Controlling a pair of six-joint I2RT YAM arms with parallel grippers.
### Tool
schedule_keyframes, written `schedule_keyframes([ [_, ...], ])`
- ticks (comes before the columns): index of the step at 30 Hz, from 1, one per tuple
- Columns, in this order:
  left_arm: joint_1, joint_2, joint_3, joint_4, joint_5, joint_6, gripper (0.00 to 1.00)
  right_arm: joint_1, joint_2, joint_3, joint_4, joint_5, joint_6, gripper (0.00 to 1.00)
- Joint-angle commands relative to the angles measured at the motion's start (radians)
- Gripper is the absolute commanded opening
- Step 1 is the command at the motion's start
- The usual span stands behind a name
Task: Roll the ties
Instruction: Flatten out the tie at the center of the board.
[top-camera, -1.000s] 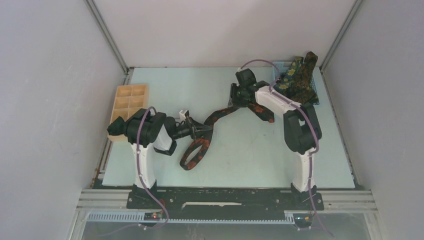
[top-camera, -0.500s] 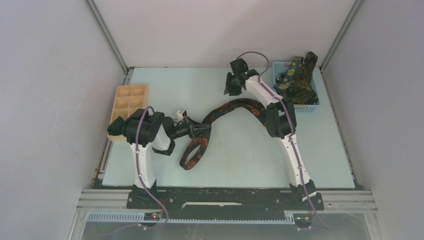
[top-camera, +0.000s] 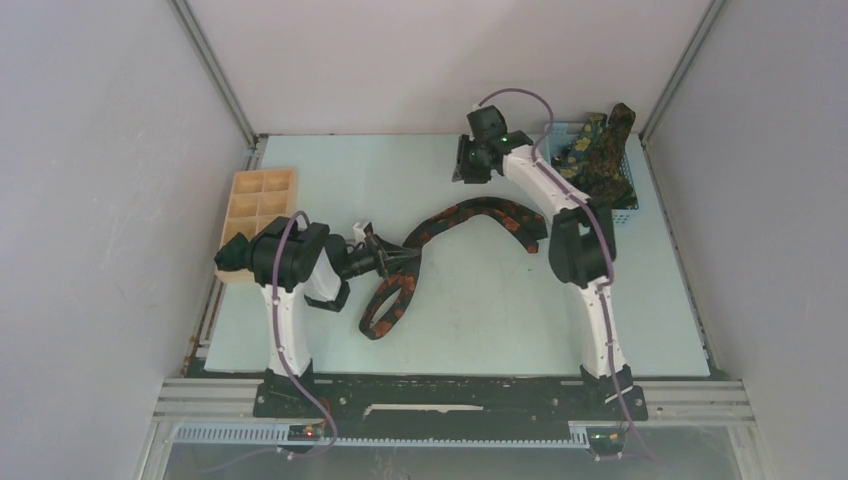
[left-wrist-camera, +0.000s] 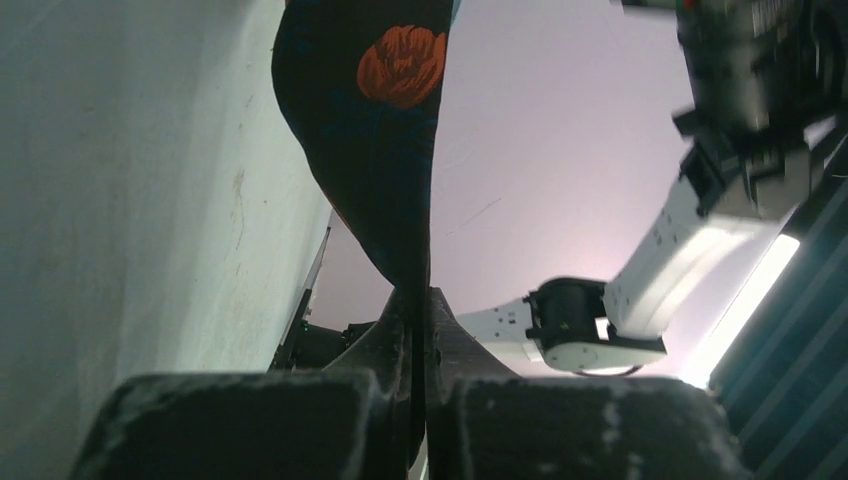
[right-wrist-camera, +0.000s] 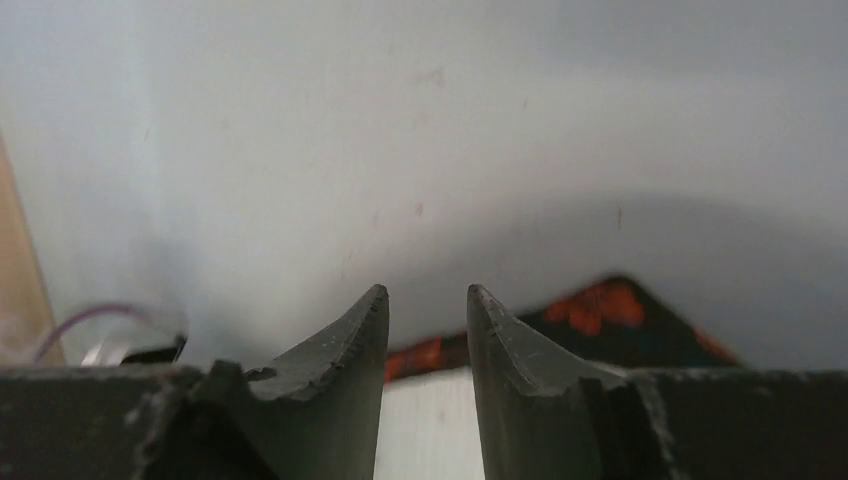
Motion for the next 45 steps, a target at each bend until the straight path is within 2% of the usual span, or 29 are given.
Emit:
schedule_keyframes([
  [1, 0.012, 0.032, -0.003, 0.061, 0.015, -0.027, 0.0, 0.025, -0.296, -0.289, 0.082, 0.075, -0.003, 0.38],
  [4, 0.011, 0.039, 0.001, 0.061, 0.013, -0.031, 0.0, 0.037, -0.378, -0.468, 0.112, 0.089, 0.013, 0.37],
  [7, 0.013, 0.04, 0.001, 0.061, 0.012, -0.033, 0.0, 0.039, -0.407, -0.575, 0.134, 0.089, 0.035, 0.35],
  [12, 0.013, 0.044, -0.002, 0.061, 0.01, -0.03, 0.0, 0.046, -0.362, -0.591, 0.173, 0.032, 0.031, 0.32],
  [28, 0.013, 0.023, -0.013, 0.061, 0.023, -0.032, 0.0, 0.007, -0.136, -0.328, 0.165, -0.043, 0.018, 0.32],
  [41, 0.012, 0.033, -0.015, 0.06, 0.029, -0.04, 0.0, 0.005, 0.174, 0.087, -0.031, -0.015, 0.02, 0.32],
  [45, 0.013, 0.021, -0.025, 0.062, 0.026, -0.046, 0.0, -0.001, 0.212, 0.136, -0.07, 0.003, 0.027, 0.32],
])
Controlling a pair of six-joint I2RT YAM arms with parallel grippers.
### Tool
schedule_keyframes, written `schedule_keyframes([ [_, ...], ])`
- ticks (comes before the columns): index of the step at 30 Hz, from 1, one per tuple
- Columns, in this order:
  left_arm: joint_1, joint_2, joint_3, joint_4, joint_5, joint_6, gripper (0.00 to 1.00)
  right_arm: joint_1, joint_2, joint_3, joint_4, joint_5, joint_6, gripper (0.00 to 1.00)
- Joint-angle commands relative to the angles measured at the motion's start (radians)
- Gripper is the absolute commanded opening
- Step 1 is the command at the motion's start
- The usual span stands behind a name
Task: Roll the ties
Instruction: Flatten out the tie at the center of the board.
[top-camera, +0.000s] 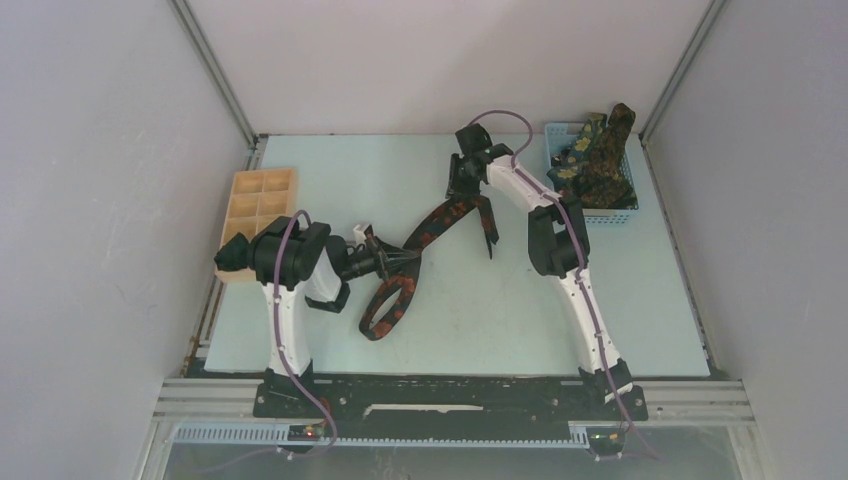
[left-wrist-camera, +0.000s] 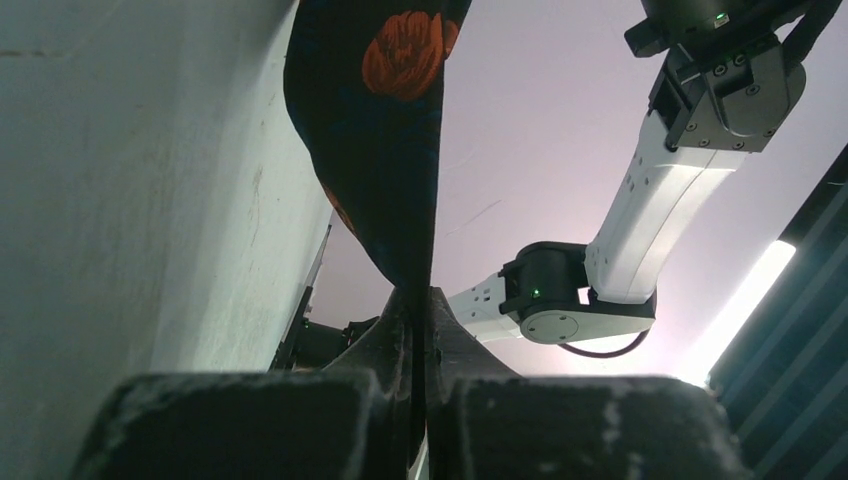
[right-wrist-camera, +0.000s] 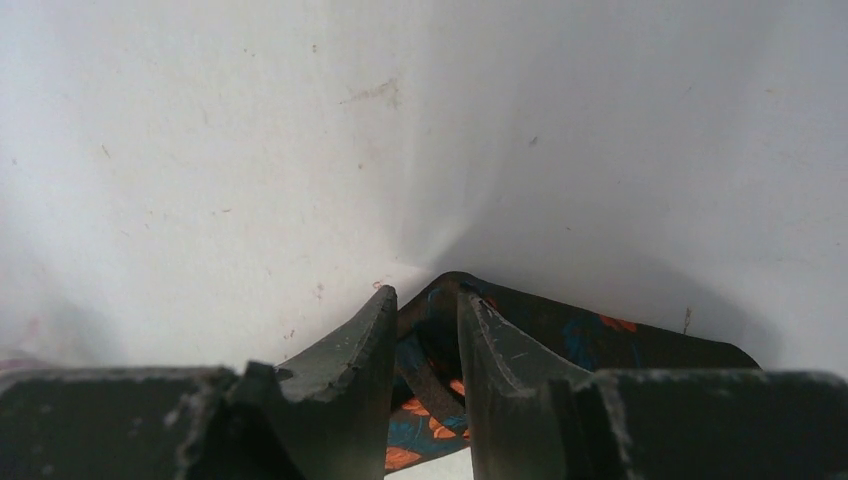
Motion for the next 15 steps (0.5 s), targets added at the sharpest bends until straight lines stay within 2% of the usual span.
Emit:
schedule_keyframes([
  [1, 0.01, -0.012, -0.029, 0.052, 0.021, -0.037, 0.0, -0.012, 0.041, 0.069, -0.079, 0.038, 0.006, 0.32],
  [6, 0.01, -0.041, -0.057, 0.053, 0.016, -0.036, 0.0, -0.044, 0.056, 0.123, -0.129, 0.052, 0.033, 0.32],
  [15, 0.011, -0.042, -0.122, 0.052, 0.002, -0.005, 0.0, -0.116, 0.045, 0.128, -0.146, 0.054, -0.012, 0.32],
])
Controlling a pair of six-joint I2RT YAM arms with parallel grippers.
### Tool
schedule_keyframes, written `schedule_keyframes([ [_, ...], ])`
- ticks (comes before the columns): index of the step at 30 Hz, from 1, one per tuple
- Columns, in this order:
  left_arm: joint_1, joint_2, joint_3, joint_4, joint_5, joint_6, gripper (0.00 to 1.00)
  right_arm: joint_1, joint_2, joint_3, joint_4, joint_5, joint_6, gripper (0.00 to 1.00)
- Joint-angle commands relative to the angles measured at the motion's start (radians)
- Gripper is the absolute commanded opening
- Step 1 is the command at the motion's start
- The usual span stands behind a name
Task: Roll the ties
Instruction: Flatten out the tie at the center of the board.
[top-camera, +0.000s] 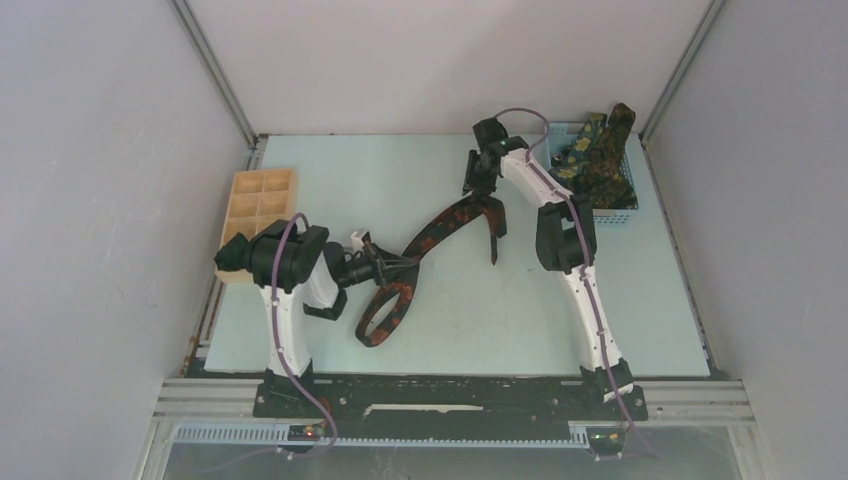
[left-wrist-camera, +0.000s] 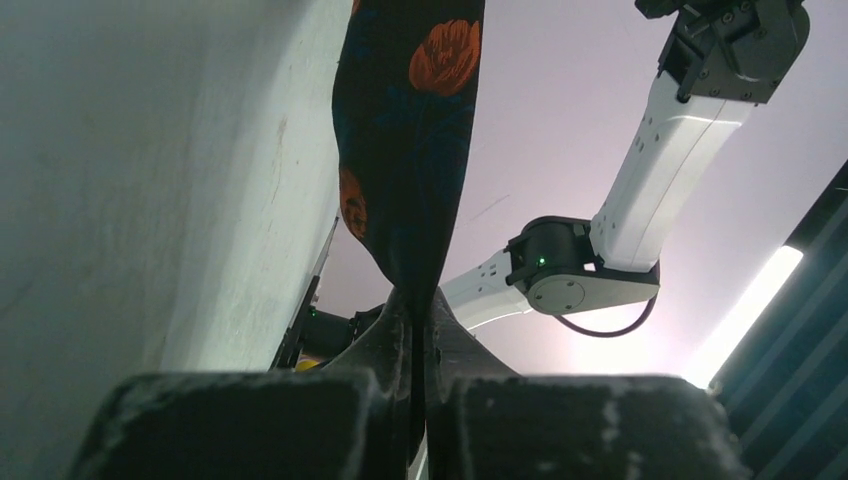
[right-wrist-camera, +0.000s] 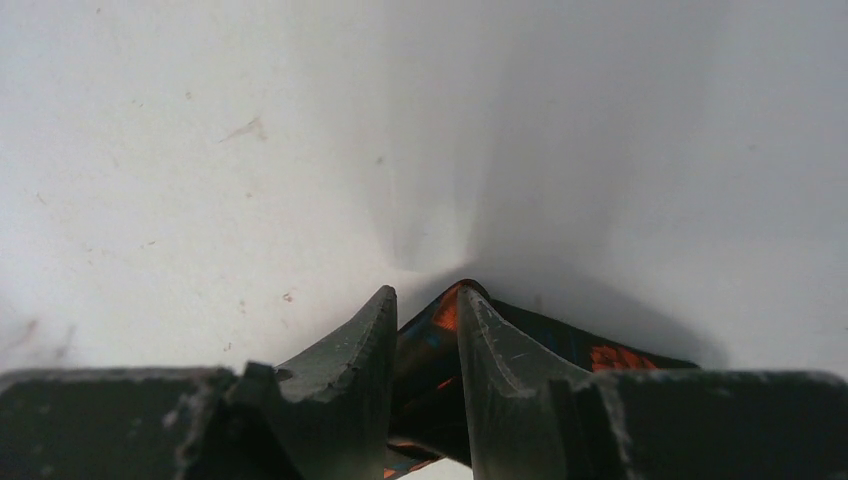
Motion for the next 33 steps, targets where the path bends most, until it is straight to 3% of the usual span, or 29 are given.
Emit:
schedule_keyframes([
  [1, 0.011, -0.014, -0.052, 0.043, 0.007, -0.021, 0.0, -0.057, 0.012, 0.045, -0.023, 0.03, -0.03, 0.32],
  [7, 0.012, -0.032, -0.077, 0.043, 0.0, -0.017, 0.0, -0.101, 0.012, 0.063, -0.021, -0.017, -0.031, 0.33],
  [14, 0.018, -0.043, -0.09, 0.043, 0.0, -0.014, 0.0, -0.165, -0.019, 0.077, -0.049, 0.066, -0.065, 0.34],
  [22, 0.019, -0.034, -0.09, 0.043, -0.002, -0.008, 0.0, -0.207, -0.073, 0.075, -0.08, 0.049, -0.116, 0.36],
  [33, 0.019, -0.026, -0.055, 0.043, 0.008, -0.017, 0.0, -0.017, -0.562, -0.519, 0.111, 0.102, -0.349, 0.74],
])
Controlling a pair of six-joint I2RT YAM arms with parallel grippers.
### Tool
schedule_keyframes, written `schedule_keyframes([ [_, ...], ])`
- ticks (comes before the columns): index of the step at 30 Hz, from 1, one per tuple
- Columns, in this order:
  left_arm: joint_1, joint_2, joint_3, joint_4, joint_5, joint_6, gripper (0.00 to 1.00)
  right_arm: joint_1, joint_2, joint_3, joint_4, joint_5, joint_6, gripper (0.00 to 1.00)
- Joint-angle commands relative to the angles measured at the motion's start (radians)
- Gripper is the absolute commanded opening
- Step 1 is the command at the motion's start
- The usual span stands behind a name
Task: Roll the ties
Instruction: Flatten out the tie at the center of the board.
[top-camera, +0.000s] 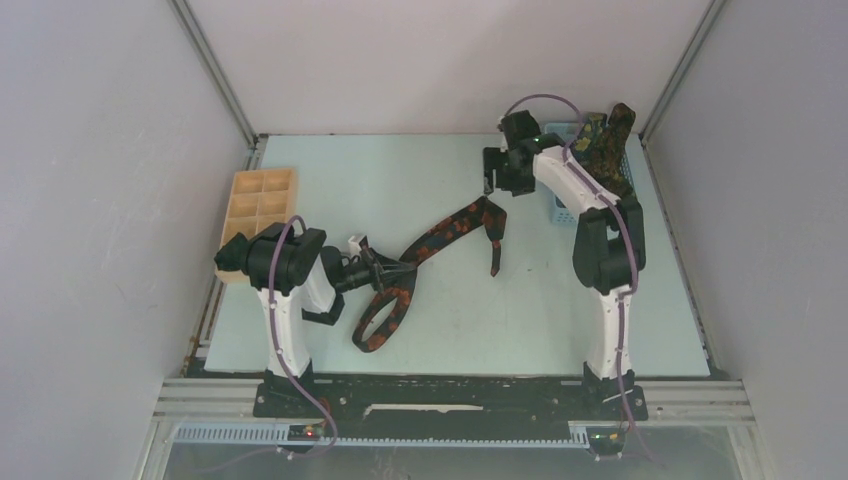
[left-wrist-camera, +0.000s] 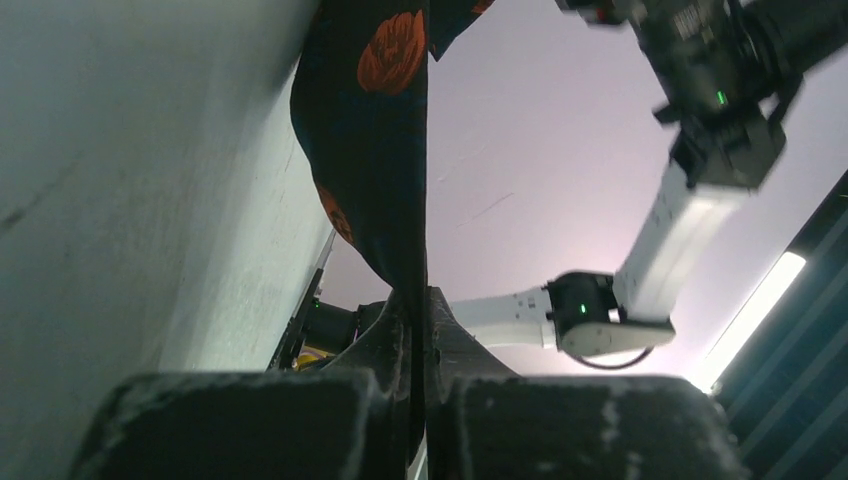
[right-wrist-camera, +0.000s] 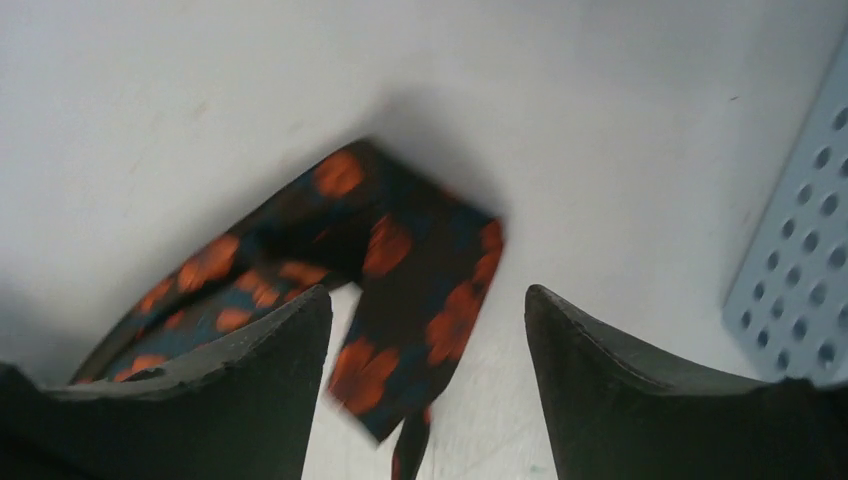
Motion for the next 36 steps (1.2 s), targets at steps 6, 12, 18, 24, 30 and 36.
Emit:
schedule_keyframes([
  [6, 0.012, 0.019, 0.027, 0.042, 0.014, -0.035, 0.0, 0.205, -0.259, -0.25, 0.035, 0.195, -0.085, 0.77],
  [12, 0.012, 0.022, 0.037, 0.042, 0.018, -0.032, 0.0, 0.271, -0.2, -0.301, -0.004, 0.344, -0.052, 0.73],
  [18, 0.014, 0.021, 0.036, 0.042, 0.017, -0.034, 0.0, 0.271, -0.137, -0.261, -0.017, 0.446, -0.058, 0.52],
  [24, 0.014, 0.027, 0.034, 0.042, 0.011, -0.038, 0.0, 0.234, -0.099, -0.188, -0.029, 0.466, -0.075, 0.0],
  [30, 0.013, 0.023, 0.024, 0.042, 0.006, -0.042, 0.0, 0.145, -0.078, -0.082, -0.037, 0.473, -0.11, 0.0],
  [36, 0.014, 0.018, 0.013, 0.04, 0.011, -0.047, 0.0, 0.048, 0.088, 0.23, -0.127, 0.433, -0.123, 0.14],
])
